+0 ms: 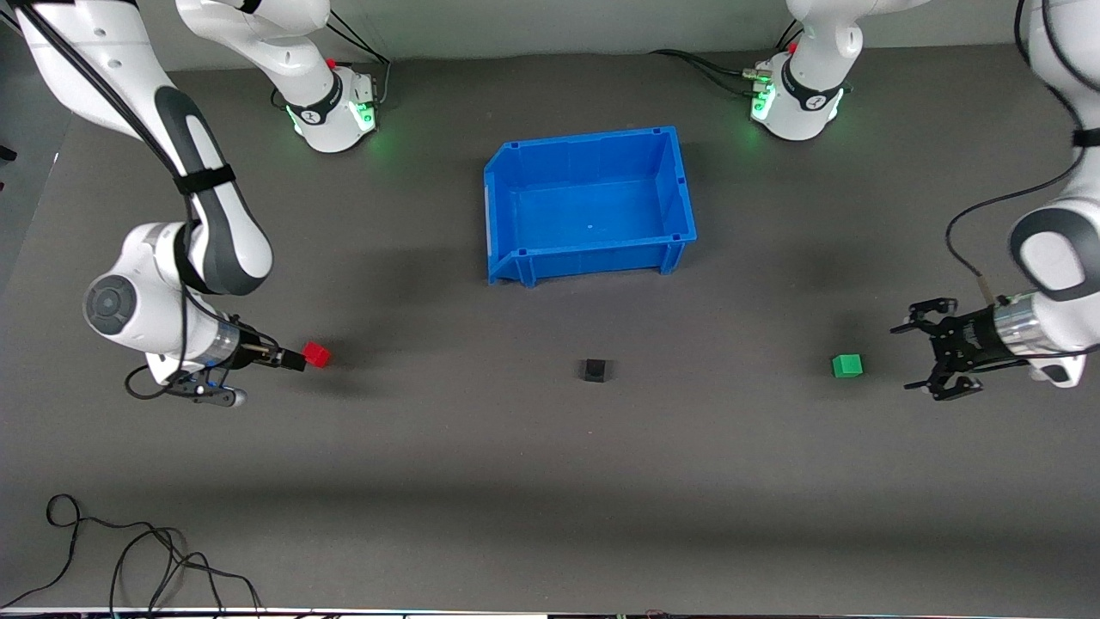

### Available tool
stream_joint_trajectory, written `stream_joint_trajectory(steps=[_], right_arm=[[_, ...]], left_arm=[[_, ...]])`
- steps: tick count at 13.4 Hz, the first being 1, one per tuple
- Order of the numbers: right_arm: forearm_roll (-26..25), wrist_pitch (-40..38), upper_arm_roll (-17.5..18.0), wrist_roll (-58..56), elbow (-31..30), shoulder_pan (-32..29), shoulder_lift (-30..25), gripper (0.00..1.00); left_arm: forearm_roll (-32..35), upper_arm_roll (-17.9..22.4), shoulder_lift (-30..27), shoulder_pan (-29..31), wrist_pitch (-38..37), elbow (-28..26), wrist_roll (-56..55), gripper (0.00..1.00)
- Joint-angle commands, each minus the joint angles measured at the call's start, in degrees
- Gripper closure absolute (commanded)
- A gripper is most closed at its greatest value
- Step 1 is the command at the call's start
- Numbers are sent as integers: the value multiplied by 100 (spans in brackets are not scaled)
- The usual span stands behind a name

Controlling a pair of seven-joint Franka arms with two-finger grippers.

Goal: Attach green and red cubes to black cube
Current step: 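Lower and close the right gripper on the red cube while the left grasps green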

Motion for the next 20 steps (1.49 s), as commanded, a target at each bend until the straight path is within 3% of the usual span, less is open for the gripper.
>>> stream_joint_trajectory(steps=[1,3,6,9,12,14,16,18,20], right_arm=[[80,354,-7,241,7,26,313,1],[80,548,-7,399,-2,35,533,1],[80,646,19,908,-2,87,745,1],[80,646,1,1059,-37,237,815,1],[80,663,1,1059,-38,237,877,14],[80,689,-7,1051,-55,237,895,17],[80,707,-7,1051,-55,229,912,28],[80,751,-7,1051,-90,229,904,39],[80,803,-7,1051,-134,229,912,40]], left_arm=[[-290,-13,196,-166,747,-379,331,0],[-587,-39,355,-210,1284,-617,664,0],[-1098,-66,566,-193,1427,-688,1376,0],[-1134,-66,707,-184,1541,-731,1449,0],[-1134,-66,733,-184,1611,-802,1518,0],[-1134,-66,733,-158,1594,-802,1598,30],[-1134,-66,725,-167,1585,-802,1598,50],[-1134,-66,716,-158,1576,-802,1598,60],[-1134,-66,716,-149,1568,-802,1598,64]])
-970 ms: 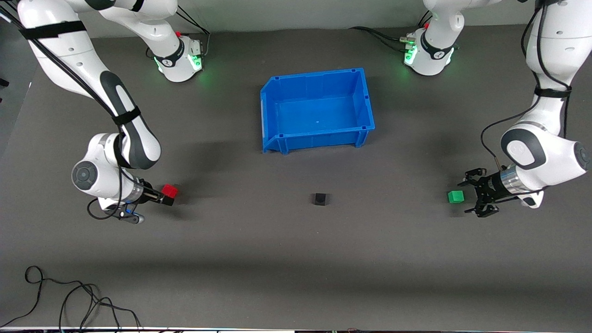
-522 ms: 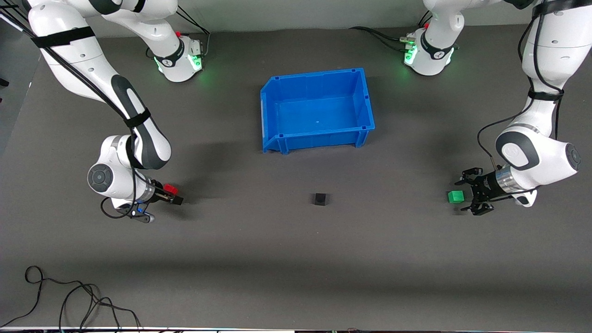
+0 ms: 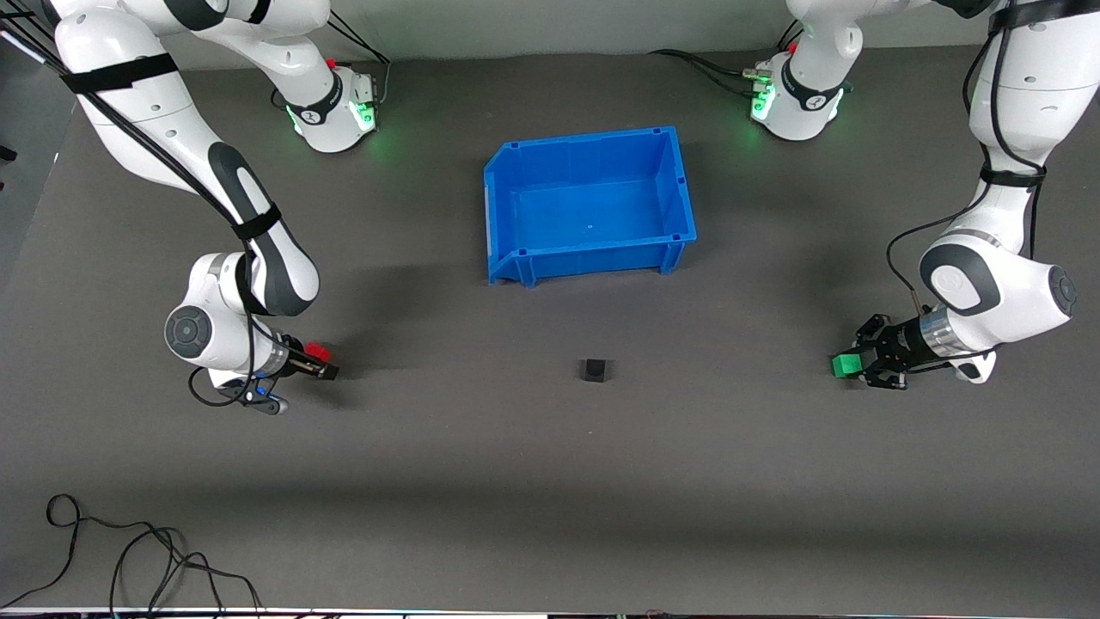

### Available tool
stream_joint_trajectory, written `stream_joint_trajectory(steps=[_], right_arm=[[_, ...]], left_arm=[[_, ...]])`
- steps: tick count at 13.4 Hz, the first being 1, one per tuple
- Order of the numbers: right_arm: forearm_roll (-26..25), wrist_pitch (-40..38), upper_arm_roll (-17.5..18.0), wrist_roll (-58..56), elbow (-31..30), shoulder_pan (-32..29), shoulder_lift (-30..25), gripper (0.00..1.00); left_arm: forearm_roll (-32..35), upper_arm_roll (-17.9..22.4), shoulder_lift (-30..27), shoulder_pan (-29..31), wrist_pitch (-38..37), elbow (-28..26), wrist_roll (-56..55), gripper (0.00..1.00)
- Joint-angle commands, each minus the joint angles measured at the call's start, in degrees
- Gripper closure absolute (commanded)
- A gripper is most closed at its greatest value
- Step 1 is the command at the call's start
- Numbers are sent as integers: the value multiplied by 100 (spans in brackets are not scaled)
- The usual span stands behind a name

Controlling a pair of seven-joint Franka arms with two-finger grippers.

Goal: Attach green and red cubes to black cube
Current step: 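Lift the red cube with the right gripper while the left lifts green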

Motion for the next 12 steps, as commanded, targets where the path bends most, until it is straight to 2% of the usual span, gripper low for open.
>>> stream_joint_trajectory(steps=[1,2,4,5,6,10,12], right_arm=[[67,237,-17,68,-151,9,12,40],[67,272,-17,68,-186,9,21,44],[67,325,-17,68,-204,9,47,46],[67,352,-17,68,-221,9,56,51],[67,352,-17,68,-221,9,56,55],[67,352,-17,59,-230,9,47,80],[67,352,-17,59,-230,9,47,84]], left_arm=[[-118,14,-69,-6,65,-91,144,68],[-118,14,-69,-6,65,-91,144,71],[-118,14,-77,3,48,-82,135,86],[-118,14,-77,12,39,-74,135,91],[-118,14,-86,12,22,-65,135,91],[-118,23,-156,21,-49,31,47,91],[-118,41,-174,21,-407,303,-75,91]])
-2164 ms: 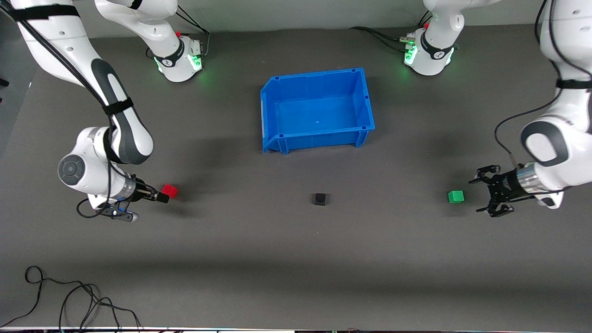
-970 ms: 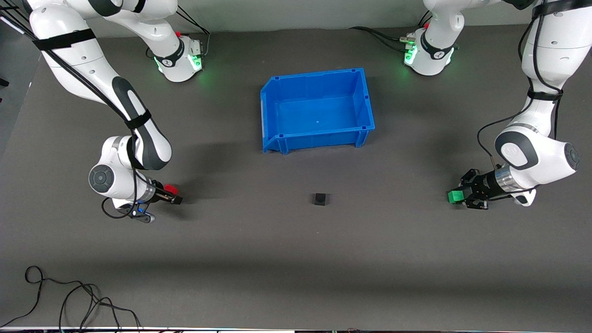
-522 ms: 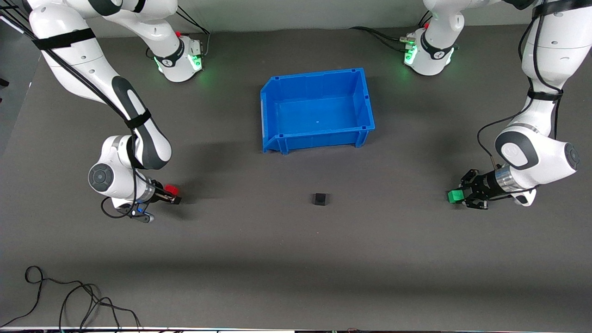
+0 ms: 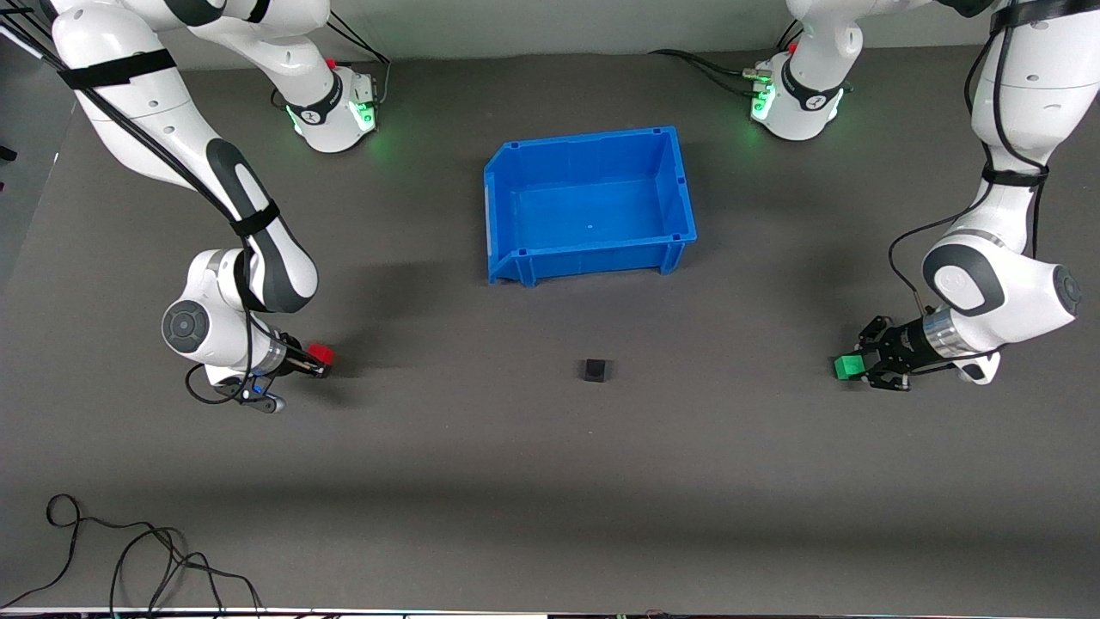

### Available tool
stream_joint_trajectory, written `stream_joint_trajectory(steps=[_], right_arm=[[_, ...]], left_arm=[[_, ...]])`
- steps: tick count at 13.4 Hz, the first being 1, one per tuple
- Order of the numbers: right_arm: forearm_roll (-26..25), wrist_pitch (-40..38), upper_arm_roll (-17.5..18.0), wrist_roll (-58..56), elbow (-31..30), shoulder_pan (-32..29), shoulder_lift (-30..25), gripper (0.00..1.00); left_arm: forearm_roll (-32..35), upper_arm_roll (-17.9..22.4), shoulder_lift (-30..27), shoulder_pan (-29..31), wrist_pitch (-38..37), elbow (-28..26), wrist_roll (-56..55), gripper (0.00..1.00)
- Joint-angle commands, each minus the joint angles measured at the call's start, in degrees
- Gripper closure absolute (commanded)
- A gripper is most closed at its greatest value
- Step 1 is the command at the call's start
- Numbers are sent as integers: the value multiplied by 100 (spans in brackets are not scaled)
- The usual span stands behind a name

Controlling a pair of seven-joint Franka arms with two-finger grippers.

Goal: Attach green and red cubes to black cube
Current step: 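Lift the red cube with the right gripper while the left lifts green, then carry the red cube and green cube toward the black cube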

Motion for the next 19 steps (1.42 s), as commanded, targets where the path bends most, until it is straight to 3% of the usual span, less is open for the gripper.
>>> stream_joint_trajectory(steps=[1,3,10,19], right_arm=[[65,207,-11,54,-113,20,129,85],[65,190,-11,89,-96,11,59,100],[82,128,51,2246,352,388,5,100],[82,119,51,6570,1792,1504,813,100]], left_arm=[[-64,45,-144,4,-558,321,-141,91],[-12,54,-153,-14,-717,498,-317,91],[-2,18,-188,-294,-692,551,-730,91],[-81,10,-92,-2165,230,516,-1723,92]])
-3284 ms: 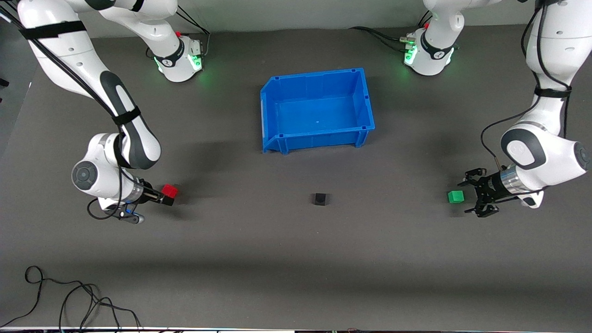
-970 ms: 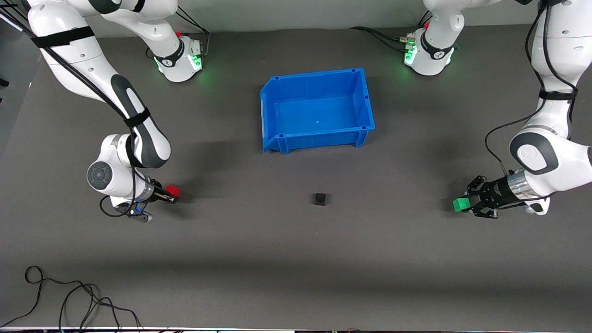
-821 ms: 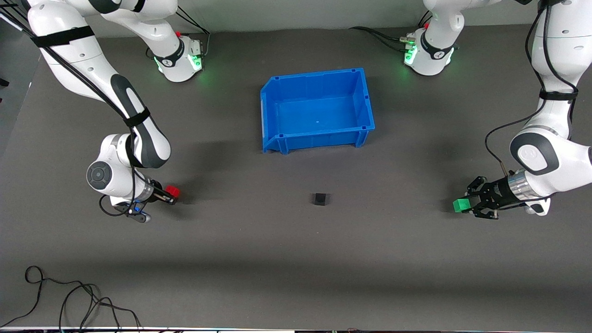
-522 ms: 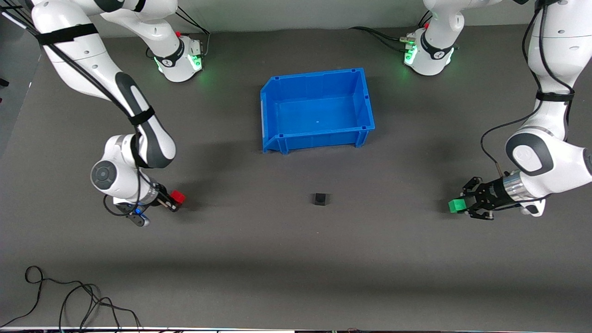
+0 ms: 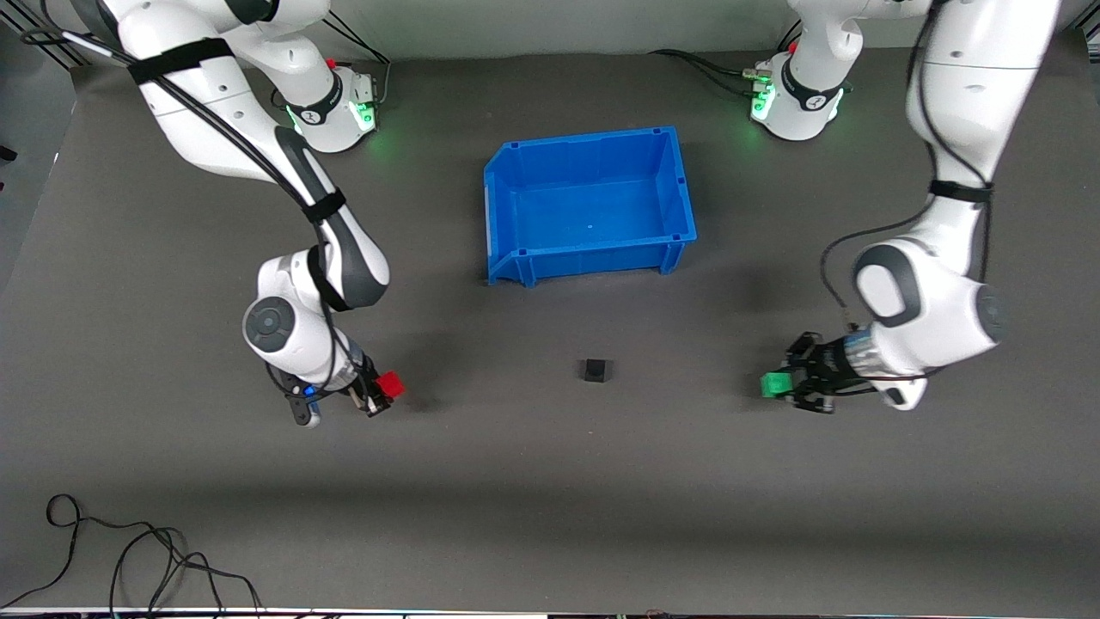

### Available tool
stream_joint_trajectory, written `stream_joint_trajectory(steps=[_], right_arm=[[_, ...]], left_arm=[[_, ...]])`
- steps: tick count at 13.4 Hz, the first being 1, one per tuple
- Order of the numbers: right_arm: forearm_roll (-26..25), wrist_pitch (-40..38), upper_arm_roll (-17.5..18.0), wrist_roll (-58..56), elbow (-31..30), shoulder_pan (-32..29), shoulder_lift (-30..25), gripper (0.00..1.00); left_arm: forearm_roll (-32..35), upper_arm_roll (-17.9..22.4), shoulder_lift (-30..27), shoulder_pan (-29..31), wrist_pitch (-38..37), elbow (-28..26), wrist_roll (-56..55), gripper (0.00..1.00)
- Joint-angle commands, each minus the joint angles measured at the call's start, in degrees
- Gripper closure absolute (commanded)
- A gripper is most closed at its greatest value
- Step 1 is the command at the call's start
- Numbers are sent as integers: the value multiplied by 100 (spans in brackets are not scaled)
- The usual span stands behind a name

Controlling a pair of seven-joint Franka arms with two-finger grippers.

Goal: Attach green and red cubes to black cube
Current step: 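Carry the red cube and green cube toward the black cube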

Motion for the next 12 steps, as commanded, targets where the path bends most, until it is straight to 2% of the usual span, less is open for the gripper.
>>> stream_joint_trajectory(steps=[1,4,5,8,12], right_arm=[[58,-83,-35,1286,737,267,470,100],[58,-820,-35,2510,1773,618,909,100],[67,-909,-35,2801,1950,732,989,100],[67,-945,-26,3548,2250,988,1104,100],[49,-1121,9,4374,2330,1479,1183,100]], left_arm=[[-68,102,-3,-660,397,-83,-338,92],[-68,102,129,-1196,706,-48,-865,92],[-68,102,199,-1355,759,-22,-971,93],[-68,111,366,-1759,1066,-4,-1200,93],[-68,111,498,-2059,1137,48,-1324,93]])
